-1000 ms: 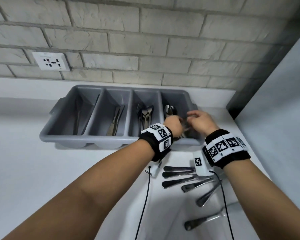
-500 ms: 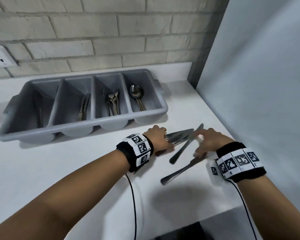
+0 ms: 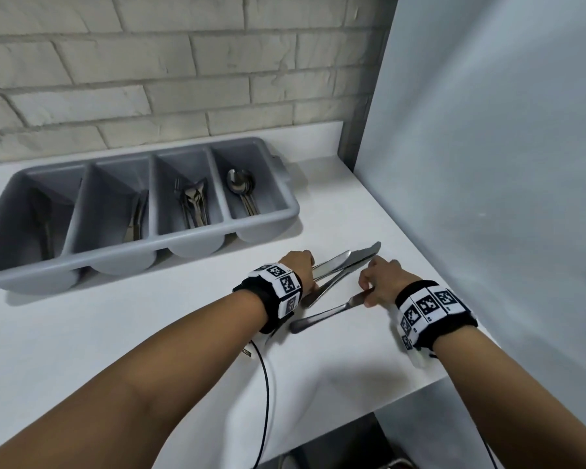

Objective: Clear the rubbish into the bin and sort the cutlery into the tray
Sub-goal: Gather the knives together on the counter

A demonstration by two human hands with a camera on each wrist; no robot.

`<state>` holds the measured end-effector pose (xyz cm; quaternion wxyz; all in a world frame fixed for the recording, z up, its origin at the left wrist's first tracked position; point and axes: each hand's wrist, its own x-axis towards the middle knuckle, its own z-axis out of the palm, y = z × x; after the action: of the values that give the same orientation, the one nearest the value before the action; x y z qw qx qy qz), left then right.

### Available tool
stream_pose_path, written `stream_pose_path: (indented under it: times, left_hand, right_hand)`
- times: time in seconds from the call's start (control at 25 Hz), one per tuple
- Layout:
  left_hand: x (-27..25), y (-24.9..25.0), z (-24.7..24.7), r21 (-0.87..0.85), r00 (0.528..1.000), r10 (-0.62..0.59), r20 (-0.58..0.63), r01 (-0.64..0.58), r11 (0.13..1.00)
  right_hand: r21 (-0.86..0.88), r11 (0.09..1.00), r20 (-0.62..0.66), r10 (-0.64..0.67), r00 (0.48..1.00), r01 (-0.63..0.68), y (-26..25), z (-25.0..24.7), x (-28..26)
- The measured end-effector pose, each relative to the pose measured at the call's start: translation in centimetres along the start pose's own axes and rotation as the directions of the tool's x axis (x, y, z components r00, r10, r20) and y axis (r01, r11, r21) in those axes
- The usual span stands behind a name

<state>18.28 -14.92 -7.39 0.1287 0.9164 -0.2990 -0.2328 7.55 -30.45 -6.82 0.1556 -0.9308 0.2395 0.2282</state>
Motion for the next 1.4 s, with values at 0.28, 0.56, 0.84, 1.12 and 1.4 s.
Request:
stream_pose_path:
  times: [0.28, 0.56, 0.84, 1.12, 1.4]
  left_hand:
    - [-0.3, -0.7, 0.0, -0.003, 0.998, 0.053, -0.038, -0.054, 0.999]
    - [-1.6, -2.0, -1.2, 0.19, 0.999, 0.041, 0.024, -0.044, 0.981]
    - [-1.5, -1.6, -0.3, 0.098, 0.997, 0.072, 0.015, -0.073, 0.993]
    - [-1.3, 1.7, 1.9, 0.066, 0.987, 0.159, 0.003, -0.159, 0.985]
    - [-0.7, 1.7, 2.6, 0.108, 0.976, 0.215, 0.033, -0.217, 0.97]
  right_hand:
    - [0.141, 0.99, -0.185, 0.003, 0.983, 0.023, 1.2, -0.7, 1.0]
    - [0.056, 0.998, -0.183, 0.035, 0.983, -0.025, 1.3, -1.9, 2.3]
    - [0.05, 0.998, -0.097, 0.031, 0.995, -0.027, 1.5, -2.4, 2.7]
    - [0.067, 0.998, -0.156, 0.009, 0.988, 0.001, 1.8, -1.8, 2.2]
    - [-0.094, 0.995, -0.119, -0.052, 0.992, 0.041, 1.1, -1.8, 1.4]
